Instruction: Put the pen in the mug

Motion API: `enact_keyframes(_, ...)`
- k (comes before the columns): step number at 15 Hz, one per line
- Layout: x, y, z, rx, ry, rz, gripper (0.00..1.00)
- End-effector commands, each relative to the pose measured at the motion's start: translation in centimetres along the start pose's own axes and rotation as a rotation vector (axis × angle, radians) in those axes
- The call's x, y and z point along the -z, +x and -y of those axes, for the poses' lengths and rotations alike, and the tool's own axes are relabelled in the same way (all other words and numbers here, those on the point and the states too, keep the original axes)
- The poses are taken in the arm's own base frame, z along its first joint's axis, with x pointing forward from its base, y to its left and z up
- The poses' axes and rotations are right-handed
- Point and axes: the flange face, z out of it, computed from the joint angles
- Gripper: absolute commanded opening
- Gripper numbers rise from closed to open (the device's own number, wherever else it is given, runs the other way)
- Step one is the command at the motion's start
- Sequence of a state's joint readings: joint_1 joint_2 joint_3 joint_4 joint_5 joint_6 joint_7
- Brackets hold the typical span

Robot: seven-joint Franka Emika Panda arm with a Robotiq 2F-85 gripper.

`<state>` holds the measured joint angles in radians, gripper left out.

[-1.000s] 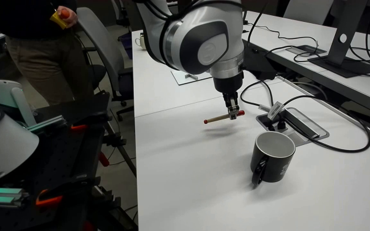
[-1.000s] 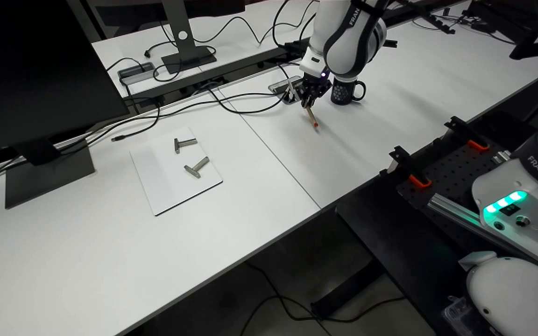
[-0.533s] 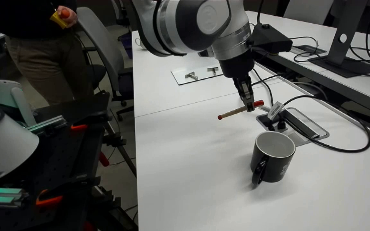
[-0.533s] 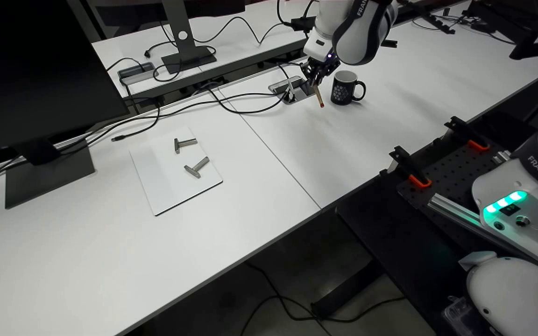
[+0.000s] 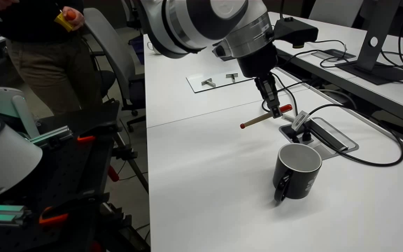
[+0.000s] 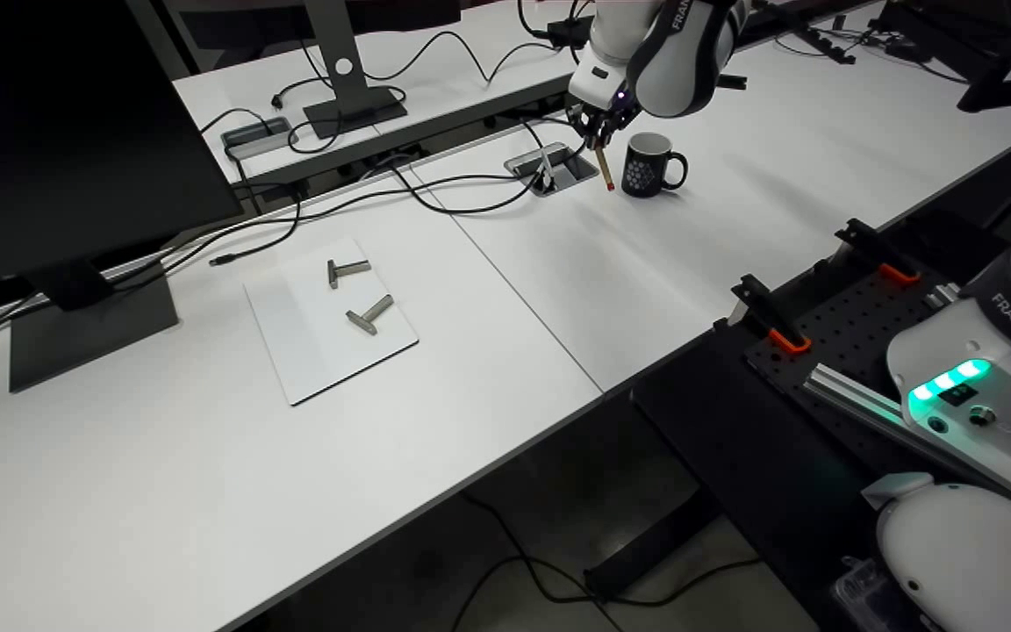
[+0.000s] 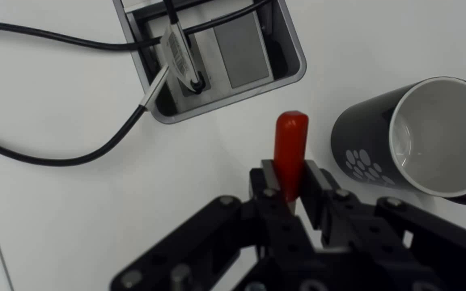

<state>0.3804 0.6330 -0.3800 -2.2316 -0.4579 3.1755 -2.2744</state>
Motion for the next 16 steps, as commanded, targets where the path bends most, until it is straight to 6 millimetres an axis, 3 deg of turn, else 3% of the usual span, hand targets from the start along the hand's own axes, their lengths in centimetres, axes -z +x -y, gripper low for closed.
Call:
enact_keyframes(1, 0.0, 0.0, 0.1, 0.0, 0.001, -0.001, 0.19)
enact_keyframes(2, 0.0, 0.0, 0.2, -0.001, 0.002, -0.002, 0.05)
enact_keyframes(6, -0.2, -0.9, 0.6, -0.086, 0.008, 0.055, 0.05)
enact_keyframes(16, 1.9, -3.9, 3.7, -0.34, 0.125, 0.281, 0.05)
